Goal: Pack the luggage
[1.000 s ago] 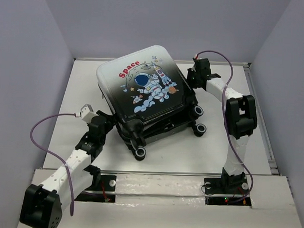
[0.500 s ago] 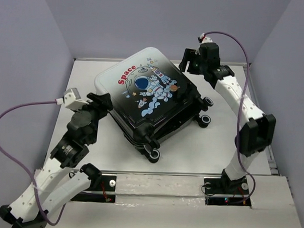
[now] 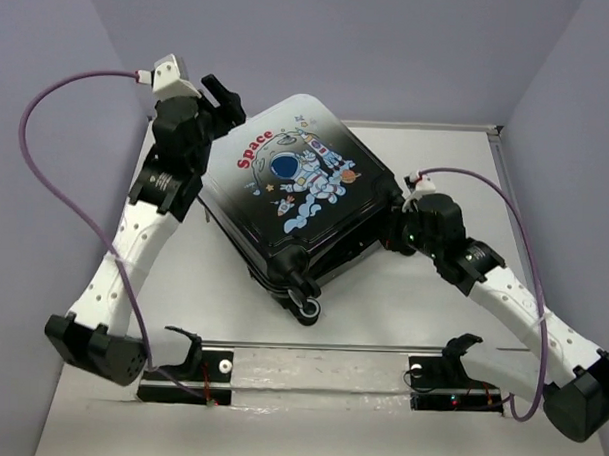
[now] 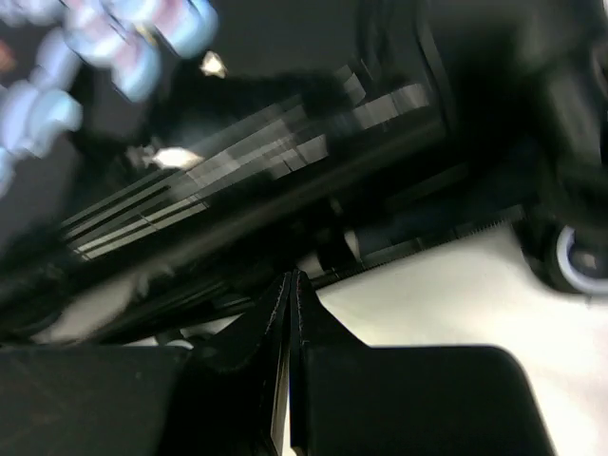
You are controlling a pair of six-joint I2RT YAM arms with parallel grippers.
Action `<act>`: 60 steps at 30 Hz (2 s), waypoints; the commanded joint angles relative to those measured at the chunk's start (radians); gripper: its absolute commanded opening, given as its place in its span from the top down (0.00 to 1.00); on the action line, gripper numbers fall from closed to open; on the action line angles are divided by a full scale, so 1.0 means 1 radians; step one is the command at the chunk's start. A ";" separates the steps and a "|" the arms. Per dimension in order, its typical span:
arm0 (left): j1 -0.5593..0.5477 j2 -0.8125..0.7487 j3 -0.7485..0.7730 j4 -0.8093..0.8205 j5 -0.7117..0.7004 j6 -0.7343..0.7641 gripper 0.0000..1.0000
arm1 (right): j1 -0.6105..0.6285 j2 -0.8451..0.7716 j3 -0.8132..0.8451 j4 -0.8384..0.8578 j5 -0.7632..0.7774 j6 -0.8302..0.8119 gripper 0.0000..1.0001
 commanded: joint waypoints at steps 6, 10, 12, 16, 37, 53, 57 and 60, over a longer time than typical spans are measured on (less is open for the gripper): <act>0.271 0.394 0.359 -0.126 0.313 0.090 0.18 | 0.006 -0.083 -0.202 0.048 -0.037 0.073 0.93; 0.358 0.611 0.497 -0.180 0.438 0.104 0.18 | 0.006 -0.072 -0.239 0.059 -0.031 0.066 0.93; 0.401 0.696 0.599 -0.217 0.479 0.095 0.18 | 0.006 -0.044 -0.253 0.068 -0.024 0.064 0.93; 0.401 0.918 0.836 -0.335 0.626 0.129 0.18 | 0.006 0.000 -0.267 0.120 -0.026 0.073 0.93; 0.294 0.803 0.113 0.094 0.692 -0.024 0.19 | -0.020 0.206 -0.129 0.240 0.088 0.033 0.93; 0.214 0.149 -0.696 0.367 0.563 -0.156 0.19 | -0.170 0.473 0.254 0.226 -0.219 -0.020 0.92; 0.145 -0.009 -0.826 0.354 0.507 -0.178 0.19 | -0.192 0.594 0.428 0.173 -0.325 -0.014 0.86; 0.104 -0.127 -0.891 0.335 0.473 -0.213 0.19 | -0.215 0.690 0.576 0.121 -0.400 0.000 0.76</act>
